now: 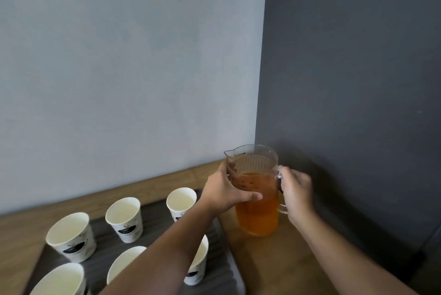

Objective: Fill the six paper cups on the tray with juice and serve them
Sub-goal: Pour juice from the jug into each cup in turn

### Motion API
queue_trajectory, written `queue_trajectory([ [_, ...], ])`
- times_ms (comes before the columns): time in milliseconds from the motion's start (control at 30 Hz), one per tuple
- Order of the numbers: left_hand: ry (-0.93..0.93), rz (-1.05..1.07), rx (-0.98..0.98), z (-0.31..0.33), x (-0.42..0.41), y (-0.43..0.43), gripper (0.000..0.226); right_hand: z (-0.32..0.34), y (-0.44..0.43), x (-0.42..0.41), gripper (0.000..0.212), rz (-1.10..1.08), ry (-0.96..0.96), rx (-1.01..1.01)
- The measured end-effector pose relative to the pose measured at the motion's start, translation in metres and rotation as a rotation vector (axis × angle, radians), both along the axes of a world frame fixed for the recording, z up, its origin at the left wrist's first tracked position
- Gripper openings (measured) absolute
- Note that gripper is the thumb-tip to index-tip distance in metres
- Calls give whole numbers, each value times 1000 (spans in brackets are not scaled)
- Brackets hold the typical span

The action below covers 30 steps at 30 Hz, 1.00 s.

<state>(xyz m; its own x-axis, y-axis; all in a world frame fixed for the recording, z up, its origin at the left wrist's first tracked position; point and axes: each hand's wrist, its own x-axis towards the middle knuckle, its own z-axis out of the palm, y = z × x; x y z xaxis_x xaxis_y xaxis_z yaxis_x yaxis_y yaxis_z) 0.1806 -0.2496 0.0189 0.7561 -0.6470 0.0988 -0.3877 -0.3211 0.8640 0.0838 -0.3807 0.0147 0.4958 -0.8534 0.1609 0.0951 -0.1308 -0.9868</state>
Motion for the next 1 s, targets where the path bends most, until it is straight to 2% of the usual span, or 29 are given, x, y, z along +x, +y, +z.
queue_trajectory([
  [233, -134, -9, 82, 14, 27, 48, 88, 47, 8, 15, 32, 2, 47, -107],
  [400, -249, 124, 306, -9, 60, 88, 96, 54, 11, 31, 30, 88, 156, -177],
  [567, -206, 176, 480, -33, 77, 103, 104, 50, 10, 48, 35, 184, 248, -291],
  [767, -177, 187, 484, -50, 85, 105, 99, 40, 3, 68, 38, 261, 347, -355],
  [1000, -211, 203, 460, -54, 89, 103, 76, 34, 4, 86, 38, 306, 437, -462],
])
